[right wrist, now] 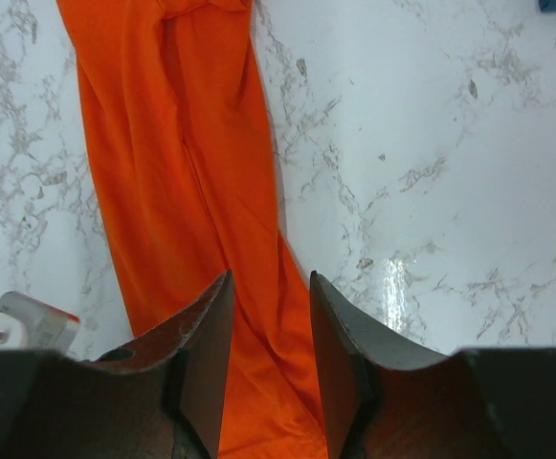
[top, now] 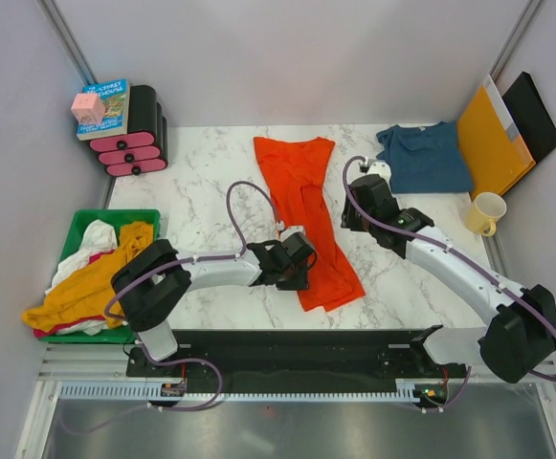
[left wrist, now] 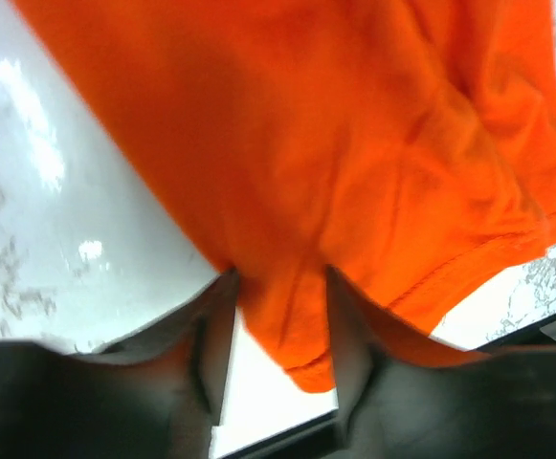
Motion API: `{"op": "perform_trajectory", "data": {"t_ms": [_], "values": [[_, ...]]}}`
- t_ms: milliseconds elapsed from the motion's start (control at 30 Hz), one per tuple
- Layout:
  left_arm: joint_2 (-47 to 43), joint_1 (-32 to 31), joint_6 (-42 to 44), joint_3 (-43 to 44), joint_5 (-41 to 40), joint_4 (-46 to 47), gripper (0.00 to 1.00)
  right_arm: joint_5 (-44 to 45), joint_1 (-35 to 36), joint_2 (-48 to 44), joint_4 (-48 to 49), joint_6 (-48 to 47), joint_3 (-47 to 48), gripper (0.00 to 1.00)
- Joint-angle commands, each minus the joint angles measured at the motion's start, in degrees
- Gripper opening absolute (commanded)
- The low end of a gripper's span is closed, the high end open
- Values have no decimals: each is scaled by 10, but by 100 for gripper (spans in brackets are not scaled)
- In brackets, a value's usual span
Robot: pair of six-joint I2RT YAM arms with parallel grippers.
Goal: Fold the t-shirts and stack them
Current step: Fold the tshirt
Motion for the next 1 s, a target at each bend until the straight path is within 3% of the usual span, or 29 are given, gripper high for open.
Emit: {"op": "perform_trajectory", "data": {"t_ms": [0, 33, 100, 167, 433, 500, 633, 733, 967], "values": [[-28, -25, -59, -46, -27, -86, 35, -8, 0, -21, 1, 19, -23, 45], [-33, -27, -63, -50, -29, -115, 30, -9, 0, -24, 1, 20, -29, 45], [-53, -28, -80, -56, -48, -155, 10, -10, 0, -32, 2, 25, -36, 45], [-68, -28, -91, -62, -69, -211, 2, -11, 1, -41, 2, 29, -46, 45], [-99, -27, -126, -65, -119, -324, 2, -21, 0, -48, 12, 43, -76, 45], [-97, -28, -123, -57, -122, -326, 10, -29, 0, -47, 16, 43, -79, 45], [-130, -38, -124, -50, -122, -307, 46, -86, 9, -47, 15, 33, -97, 47], [-155, -53, -122, -62, -118, -278, 54, -110, 45, -65, 14, 47, -147, 48], [-225, -80, -145, -133, -92, -214, 56, -95, 161, -151, -9, 111, -232, 52]]}}
